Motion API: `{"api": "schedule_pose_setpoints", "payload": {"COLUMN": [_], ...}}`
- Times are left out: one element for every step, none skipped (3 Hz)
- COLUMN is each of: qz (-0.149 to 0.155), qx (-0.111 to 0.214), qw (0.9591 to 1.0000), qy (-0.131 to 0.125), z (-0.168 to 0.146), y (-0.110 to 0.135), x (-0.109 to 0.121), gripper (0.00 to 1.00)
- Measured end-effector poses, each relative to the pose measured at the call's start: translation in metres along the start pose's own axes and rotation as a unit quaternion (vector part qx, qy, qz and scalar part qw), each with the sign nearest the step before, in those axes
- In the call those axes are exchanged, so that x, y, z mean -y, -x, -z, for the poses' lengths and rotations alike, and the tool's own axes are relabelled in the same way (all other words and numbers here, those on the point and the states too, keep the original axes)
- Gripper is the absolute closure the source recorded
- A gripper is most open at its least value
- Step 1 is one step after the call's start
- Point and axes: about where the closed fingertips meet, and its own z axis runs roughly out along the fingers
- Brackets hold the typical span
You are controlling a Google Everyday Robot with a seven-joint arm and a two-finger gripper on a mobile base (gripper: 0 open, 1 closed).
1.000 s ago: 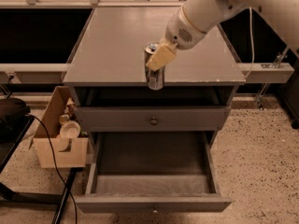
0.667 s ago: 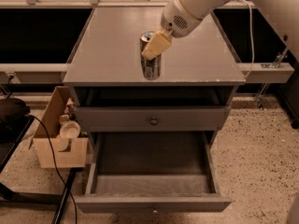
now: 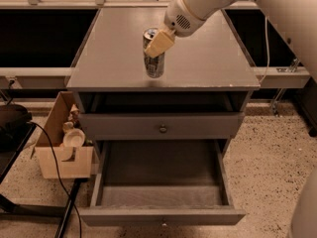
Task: Pick redbull can from middle drawer and place on counter
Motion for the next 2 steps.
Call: {"api": "schedule_pose_setpoints", "payload": {"qz": [-0.004, -0.018], "qx": [0.002, -0.008], "qw": [0.9999, 0.9997], "qy": [-0.01, -0.013], "z": [-0.01, -0.022], "y": [-0.003, -0.011], "x": [0.006, 0.013], "gripper": [1.0, 1.0]}}
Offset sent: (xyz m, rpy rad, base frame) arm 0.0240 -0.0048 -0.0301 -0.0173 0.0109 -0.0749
